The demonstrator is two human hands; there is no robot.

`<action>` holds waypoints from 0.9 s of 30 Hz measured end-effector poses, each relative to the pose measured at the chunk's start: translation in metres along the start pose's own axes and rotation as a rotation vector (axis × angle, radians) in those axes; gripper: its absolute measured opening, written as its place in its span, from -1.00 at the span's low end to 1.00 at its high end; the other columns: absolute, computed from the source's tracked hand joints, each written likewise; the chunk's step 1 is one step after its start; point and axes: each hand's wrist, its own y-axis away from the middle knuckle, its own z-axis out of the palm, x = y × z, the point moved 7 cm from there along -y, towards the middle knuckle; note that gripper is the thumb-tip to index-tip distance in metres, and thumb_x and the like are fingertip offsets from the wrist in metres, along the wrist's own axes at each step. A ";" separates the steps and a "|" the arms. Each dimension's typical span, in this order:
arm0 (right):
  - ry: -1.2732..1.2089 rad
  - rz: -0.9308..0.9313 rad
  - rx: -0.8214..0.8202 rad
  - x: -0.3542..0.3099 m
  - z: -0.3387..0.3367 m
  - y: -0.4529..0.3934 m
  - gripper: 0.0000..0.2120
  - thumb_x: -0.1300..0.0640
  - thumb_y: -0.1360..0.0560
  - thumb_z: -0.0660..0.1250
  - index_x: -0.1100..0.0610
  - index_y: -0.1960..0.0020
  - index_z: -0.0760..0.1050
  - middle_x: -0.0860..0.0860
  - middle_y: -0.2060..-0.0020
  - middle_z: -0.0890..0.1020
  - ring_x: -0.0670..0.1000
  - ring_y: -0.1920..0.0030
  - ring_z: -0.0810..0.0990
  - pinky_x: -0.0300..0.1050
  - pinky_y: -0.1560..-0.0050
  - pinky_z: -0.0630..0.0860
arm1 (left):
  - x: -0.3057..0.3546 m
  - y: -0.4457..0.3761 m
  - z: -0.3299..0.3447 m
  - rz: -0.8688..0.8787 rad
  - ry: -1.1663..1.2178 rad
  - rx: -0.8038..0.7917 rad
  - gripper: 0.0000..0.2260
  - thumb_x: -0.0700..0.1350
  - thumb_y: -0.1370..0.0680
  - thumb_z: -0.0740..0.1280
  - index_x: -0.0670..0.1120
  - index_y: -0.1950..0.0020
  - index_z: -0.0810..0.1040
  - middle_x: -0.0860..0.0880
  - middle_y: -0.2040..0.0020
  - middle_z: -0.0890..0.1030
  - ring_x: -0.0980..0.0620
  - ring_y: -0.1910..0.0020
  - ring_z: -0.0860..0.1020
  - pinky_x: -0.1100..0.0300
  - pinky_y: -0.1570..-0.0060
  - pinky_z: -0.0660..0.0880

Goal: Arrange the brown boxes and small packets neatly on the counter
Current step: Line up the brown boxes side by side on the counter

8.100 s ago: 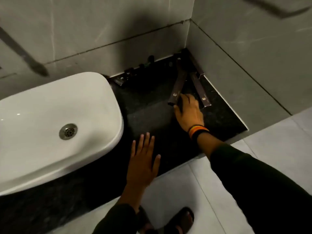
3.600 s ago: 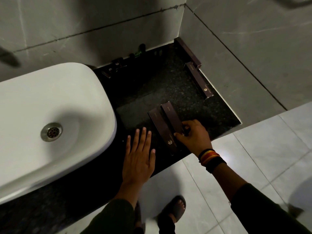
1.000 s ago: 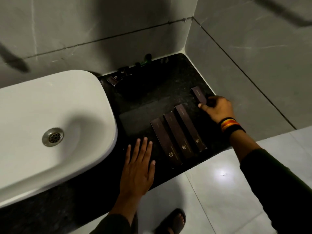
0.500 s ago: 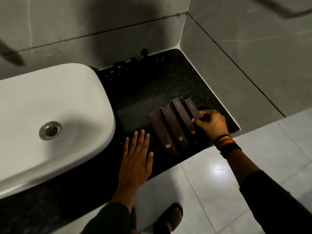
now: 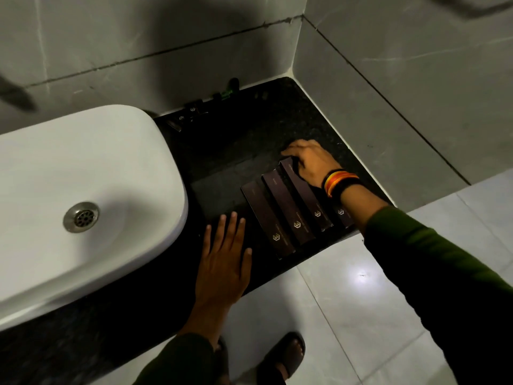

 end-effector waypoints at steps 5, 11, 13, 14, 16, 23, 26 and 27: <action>-0.028 0.017 -0.025 0.012 0.001 0.006 -0.53 0.34 -0.48 0.19 0.02 -0.29 0.56 0.02 -0.28 0.57 0.14 -0.31 0.47 -0.01 -0.40 0.40 | 0.000 0.000 0.001 -0.002 -0.004 -0.017 -0.45 0.08 -0.77 0.05 -0.07 -0.75 0.19 -0.07 -0.77 0.16 -0.07 -0.77 0.03 -0.22 -0.71 -0.03; -0.136 0.090 0.052 0.026 -0.007 0.026 -0.54 0.27 -0.52 0.25 0.03 -0.40 0.45 0.06 -0.39 0.47 0.13 -0.40 0.41 -0.02 -0.45 0.35 | 0.000 0.000 0.004 -0.016 -0.036 -0.051 -0.45 0.11 -0.78 -0.01 -0.05 -0.75 0.14 -0.05 -0.77 0.12 -0.06 -0.77 -0.01 -0.22 -0.71 -0.03; -0.270 0.200 0.168 0.040 -0.017 0.037 -0.54 0.16 -0.51 0.33 0.04 -0.40 0.44 0.10 -0.34 0.51 0.15 -0.36 0.48 0.05 -0.42 0.41 | 0.000 0.000 0.004 -0.013 -0.054 -0.050 -0.45 0.11 -0.77 -0.01 -0.06 -0.75 0.14 -0.06 -0.77 0.13 -0.08 -0.77 0.01 -0.25 -0.70 0.02; -0.335 0.269 0.214 0.050 -0.020 0.047 -0.54 0.08 -0.48 0.39 0.03 -0.37 0.46 0.11 -0.29 0.55 0.15 -0.31 0.53 0.08 -0.38 0.46 | 0.000 0.000 0.004 -0.011 -0.056 -0.048 -0.44 0.10 -0.77 0.00 -0.06 -0.75 0.15 -0.07 -0.77 0.14 -0.08 -0.77 0.02 -0.27 -0.69 0.04; -0.395 0.398 0.212 0.064 -0.013 0.070 -0.52 -0.04 -0.39 0.48 -0.01 -0.28 0.49 0.10 -0.20 0.61 0.13 -0.20 0.61 0.10 -0.28 0.54 | 0.000 0.000 0.004 -0.014 -0.041 -0.041 -0.44 0.09 -0.76 0.01 -0.07 -0.75 0.17 -0.07 -0.77 0.16 -0.09 -0.76 0.03 -0.28 -0.69 0.06; -0.381 0.479 0.117 0.063 0.013 0.089 -0.61 -0.05 -0.38 0.47 -0.05 -0.18 0.54 0.02 -0.07 0.66 0.09 -0.09 0.65 0.16 -0.20 0.57 | 0.000 0.000 0.003 -0.019 -0.046 -0.047 -0.44 0.09 -0.76 0.03 -0.07 -0.74 0.19 -0.07 -0.76 0.17 -0.08 -0.76 0.04 -0.26 -0.69 0.05; -0.393 0.479 0.099 0.064 0.011 0.083 -0.58 -0.07 -0.38 0.49 -0.03 -0.20 0.53 0.02 -0.08 0.68 0.09 -0.10 0.65 0.16 -0.20 0.57 | 0.001 0.000 0.003 -0.021 -0.048 -0.046 -0.45 0.08 -0.76 0.04 -0.07 -0.74 0.19 -0.08 -0.76 0.17 -0.09 -0.76 0.05 -0.26 -0.69 0.06; -0.415 0.492 0.103 0.066 0.010 0.084 -0.55 -0.08 -0.37 0.50 -0.02 -0.21 0.52 0.02 -0.08 0.68 0.09 -0.09 0.66 0.15 -0.21 0.58 | 0.001 0.000 0.002 -0.021 -0.047 -0.044 -0.45 0.09 -0.76 0.04 -0.07 -0.74 0.19 -0.08 -0.76 0.18 -0.09 -0.76 0.06 -0.26 -0.69 0.06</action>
